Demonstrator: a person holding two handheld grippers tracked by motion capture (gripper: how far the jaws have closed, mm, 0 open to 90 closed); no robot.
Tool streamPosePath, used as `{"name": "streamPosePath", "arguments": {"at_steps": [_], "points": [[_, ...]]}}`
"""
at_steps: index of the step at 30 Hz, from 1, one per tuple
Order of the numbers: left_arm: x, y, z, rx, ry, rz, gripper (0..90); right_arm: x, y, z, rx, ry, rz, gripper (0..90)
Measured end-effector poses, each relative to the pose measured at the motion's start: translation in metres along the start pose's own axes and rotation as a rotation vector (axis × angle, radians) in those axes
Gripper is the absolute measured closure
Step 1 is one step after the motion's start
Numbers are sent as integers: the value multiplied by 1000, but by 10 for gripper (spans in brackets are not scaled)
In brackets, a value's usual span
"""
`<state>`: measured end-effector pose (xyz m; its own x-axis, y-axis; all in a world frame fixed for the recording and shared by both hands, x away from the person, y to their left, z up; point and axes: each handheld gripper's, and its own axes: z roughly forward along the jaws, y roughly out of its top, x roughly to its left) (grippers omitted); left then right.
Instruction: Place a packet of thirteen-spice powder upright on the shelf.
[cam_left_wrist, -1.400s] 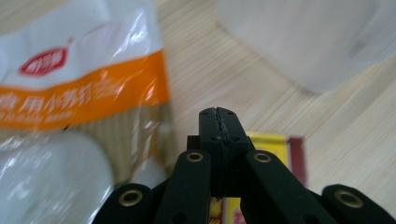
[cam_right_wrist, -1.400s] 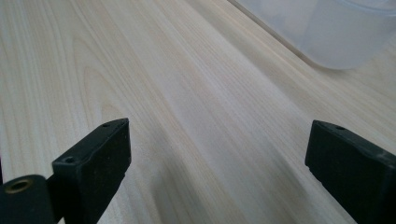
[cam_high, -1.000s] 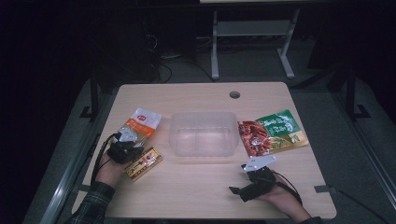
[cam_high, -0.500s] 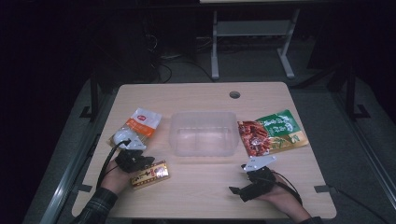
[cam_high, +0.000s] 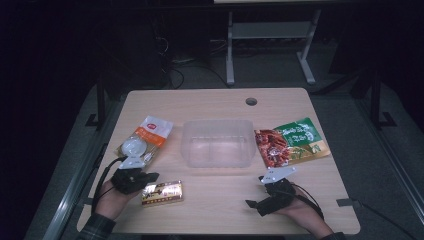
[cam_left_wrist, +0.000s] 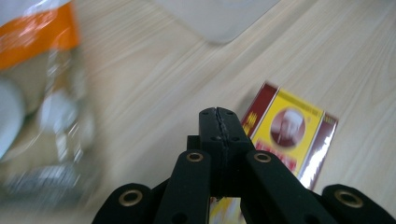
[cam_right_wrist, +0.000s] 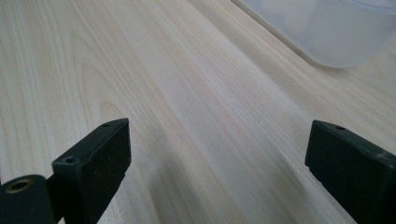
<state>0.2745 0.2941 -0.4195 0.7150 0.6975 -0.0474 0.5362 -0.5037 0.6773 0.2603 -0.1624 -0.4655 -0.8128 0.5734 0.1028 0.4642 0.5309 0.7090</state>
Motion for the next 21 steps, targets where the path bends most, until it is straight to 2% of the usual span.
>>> {"name": "streamPosePath", "arguments": {"at_steps": [1,2,4,5,6,8,10,14,21], "points": [[1,-8,-7,4,20,-19,898,0,0,0,0,0,-2,64],[2,-12,-11,8,28,-22,898,0,0,0,1,-1,-1,64],[1,-23,-17,14,44,-53,898,0,0,1,2,-1,-3,64],[1,-35,-21,28,51,-72,898,1,0,1,4,-1,-3,64],[1,-35,-21,28,51,-72,898,1,0,1,4,-1,-3,64],[1,-47,-21,70,50,-85,899,1,0,1,4,-1,-6,64],[1,-48,-19,76,44,-90,899,1,0,1,5,-1,-6,64],[-2,-46,-11,101,24,-61,898,0,0,2,7,-4,-2,64],[-5,-44,-8,96,6,-63,898,0,0,2,5,-3,-3,64]]}}
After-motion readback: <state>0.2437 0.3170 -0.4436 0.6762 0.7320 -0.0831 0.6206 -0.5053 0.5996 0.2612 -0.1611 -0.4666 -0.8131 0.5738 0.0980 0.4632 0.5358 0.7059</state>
